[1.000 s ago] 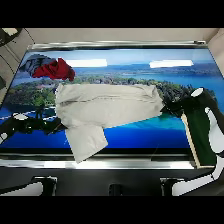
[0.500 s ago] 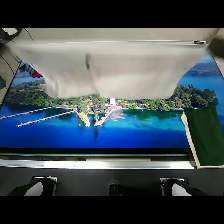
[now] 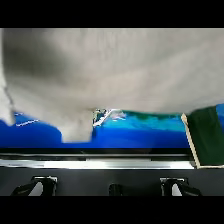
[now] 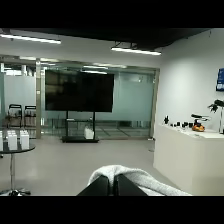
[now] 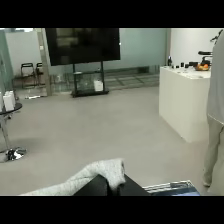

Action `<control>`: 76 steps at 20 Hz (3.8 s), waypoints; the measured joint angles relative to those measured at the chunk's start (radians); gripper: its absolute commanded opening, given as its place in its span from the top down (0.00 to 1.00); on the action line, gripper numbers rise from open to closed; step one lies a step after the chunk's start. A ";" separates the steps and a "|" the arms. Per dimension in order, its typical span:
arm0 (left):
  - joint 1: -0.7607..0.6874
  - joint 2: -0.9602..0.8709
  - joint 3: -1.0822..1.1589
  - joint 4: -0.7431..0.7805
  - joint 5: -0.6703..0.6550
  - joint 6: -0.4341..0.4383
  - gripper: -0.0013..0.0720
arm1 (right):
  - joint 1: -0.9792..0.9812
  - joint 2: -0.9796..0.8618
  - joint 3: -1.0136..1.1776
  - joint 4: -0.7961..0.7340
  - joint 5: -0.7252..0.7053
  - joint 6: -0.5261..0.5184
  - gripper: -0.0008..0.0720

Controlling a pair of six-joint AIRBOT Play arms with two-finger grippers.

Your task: Fold the shirts.

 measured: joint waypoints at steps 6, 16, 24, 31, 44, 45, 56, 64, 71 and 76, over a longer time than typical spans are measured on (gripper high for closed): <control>0.001 -0.027 0.007 0.017 -0.002 -0.027 0.94 | 0.002 -0.029 0.004 -0.045 0.143 0.049 0.92; -0.001 -0.462 -0.340 0.129 -0.313 -0.047 0.94 | 0.123 -0.644 -0.172 -0.065 0.478 0.049 0.92; -0.060 -0.822 -0.503 0.015 0.042 0.021 0.94 | 0.198 -1.026 -0.206 -0.061 -0.093 0.190 0.92; -0.120 -0.926 -0.488 -0.051 0.246 0.076 0.94 | 0.203 -1.108 -0.206 -0.046 -0.283 0.217 0.91; -0.123 -0.884 -0.584 0.221 -0.393 0.000 0.94 | 0.203 -1.107 -0.249 -0.106 0.319 0.016 0.92; -0.124 -0.888 -0.595 0.227 -0.408 -0.005 0.94 | 0.203 -1.110 -0.252 -0.104 0.332 0.013 0.92; -0.095 -0.893 -0.597 0.238 -0.493 -0.026 0.42 | 0.183 -1.090 -0.256 -0.101 0.420 0.051 0.32; 0.018 -0.584 -1.006 0.167 -0.541 0.023 0.42 | 0.008 -0.968 -0.370 -0.029 0.594 0.029 0.33; 0.015 -0.417 -1.441 0.098 -0.406 0.093 0.43 | -0.017 -0.877 -0.548 0.034 0.524 -0.007 0.34; -0.025 -0.401 -1.527 0.039 -0.357 0.105 0.64 | -0.021 -0.834 -0.616 0.035 0.495 -0.020 0.34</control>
